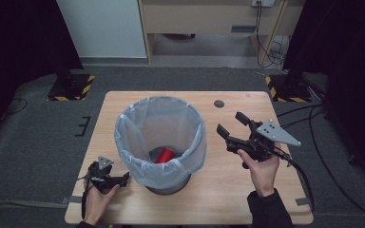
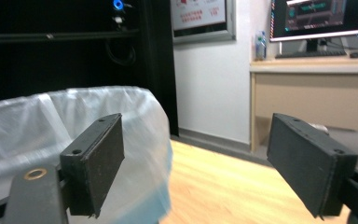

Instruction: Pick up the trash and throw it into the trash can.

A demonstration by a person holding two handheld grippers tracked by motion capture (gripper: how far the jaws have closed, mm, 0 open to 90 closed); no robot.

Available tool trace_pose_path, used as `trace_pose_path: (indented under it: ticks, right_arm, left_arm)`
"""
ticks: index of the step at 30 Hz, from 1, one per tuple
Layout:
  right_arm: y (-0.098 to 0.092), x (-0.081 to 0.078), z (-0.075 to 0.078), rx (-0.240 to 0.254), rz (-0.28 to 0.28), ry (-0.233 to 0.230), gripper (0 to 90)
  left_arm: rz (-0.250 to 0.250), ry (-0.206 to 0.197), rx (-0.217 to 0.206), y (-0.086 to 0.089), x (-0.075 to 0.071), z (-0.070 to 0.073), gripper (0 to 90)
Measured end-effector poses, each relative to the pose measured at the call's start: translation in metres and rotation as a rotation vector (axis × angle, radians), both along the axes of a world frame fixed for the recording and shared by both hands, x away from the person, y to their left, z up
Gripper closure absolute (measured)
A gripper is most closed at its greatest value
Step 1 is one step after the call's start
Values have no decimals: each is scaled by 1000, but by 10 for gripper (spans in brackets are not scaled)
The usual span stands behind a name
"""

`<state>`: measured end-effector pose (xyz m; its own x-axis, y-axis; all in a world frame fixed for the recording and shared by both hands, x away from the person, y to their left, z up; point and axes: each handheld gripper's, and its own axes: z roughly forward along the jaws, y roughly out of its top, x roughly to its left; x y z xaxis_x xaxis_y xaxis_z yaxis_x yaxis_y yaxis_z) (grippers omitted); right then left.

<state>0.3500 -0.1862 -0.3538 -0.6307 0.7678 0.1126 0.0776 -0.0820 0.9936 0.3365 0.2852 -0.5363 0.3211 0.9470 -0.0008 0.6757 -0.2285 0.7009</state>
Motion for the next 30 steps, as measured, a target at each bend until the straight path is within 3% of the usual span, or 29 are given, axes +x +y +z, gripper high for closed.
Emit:
trace_pose_path:
  ticks: [15, 23, 30]
  right_arm:
    - [-24, 3, -51, -85, -63, 136, 174]
    - [-34, 12, -84, -166, -115, 262, 168]
    - [-44, 17, -105, -213, -150, 333, 165]
  left_arm:
    - [0, 0, 0, 0, 0, 0, 0]
    - [0, 0, 0, 0, 0, 0, 0]
    - [0, 0, 0, 0, 0, 0, 0]
